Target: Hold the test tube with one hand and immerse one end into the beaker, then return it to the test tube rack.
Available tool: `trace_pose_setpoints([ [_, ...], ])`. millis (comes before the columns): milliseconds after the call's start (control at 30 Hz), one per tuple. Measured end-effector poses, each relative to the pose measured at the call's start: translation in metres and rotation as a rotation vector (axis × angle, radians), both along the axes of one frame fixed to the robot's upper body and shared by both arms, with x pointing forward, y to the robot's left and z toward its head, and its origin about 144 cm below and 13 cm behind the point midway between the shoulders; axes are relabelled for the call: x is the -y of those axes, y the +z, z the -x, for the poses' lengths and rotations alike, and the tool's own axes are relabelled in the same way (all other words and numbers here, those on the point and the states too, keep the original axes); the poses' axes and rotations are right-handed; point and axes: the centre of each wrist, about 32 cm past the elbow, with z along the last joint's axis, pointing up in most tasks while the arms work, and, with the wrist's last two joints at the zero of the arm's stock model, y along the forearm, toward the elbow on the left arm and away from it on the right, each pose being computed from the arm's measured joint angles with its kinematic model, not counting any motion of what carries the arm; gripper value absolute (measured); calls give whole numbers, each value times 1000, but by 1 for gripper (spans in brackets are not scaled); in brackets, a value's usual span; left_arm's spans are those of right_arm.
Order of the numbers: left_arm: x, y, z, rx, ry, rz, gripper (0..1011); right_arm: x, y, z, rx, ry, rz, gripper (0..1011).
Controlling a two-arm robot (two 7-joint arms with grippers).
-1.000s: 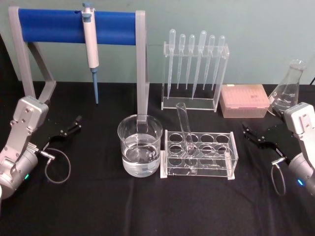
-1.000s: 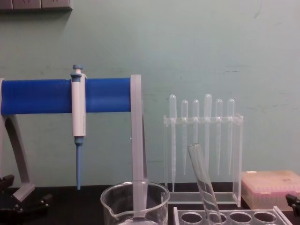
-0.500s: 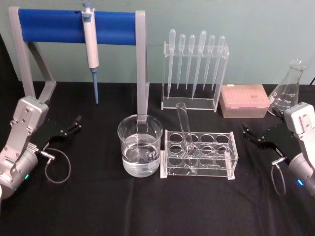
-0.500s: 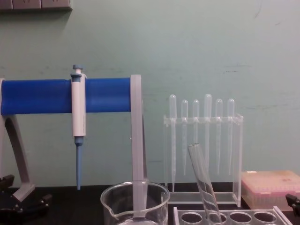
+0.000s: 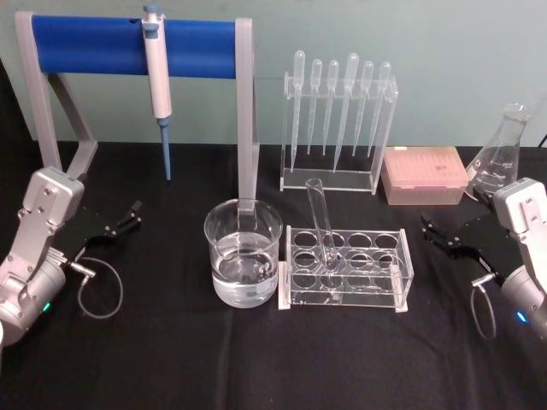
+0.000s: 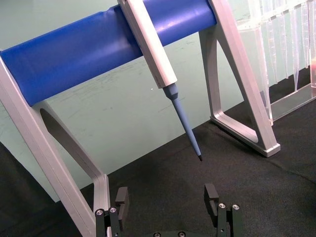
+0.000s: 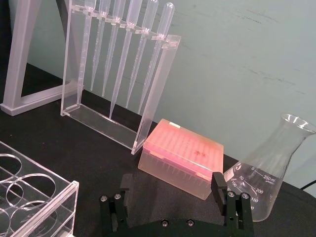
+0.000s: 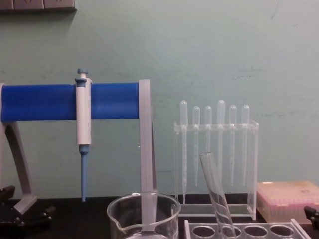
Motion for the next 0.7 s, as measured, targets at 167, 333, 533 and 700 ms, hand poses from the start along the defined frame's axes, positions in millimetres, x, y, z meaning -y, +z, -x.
trace_pose_setpoints([
  [167,0,0,0,0,0,0,1000,0,0,0,0,0,0,1003],
  [333,0,0,0,0,0,0,1000,4,5,8,23,-8,33,1003],
  [533,0,0,0,0,0,0,1000,9,24,33,22,13,83,1003],
  [700,0,0,0,0,0,0,1000,15,53,56,-23,141,67,1003],
])
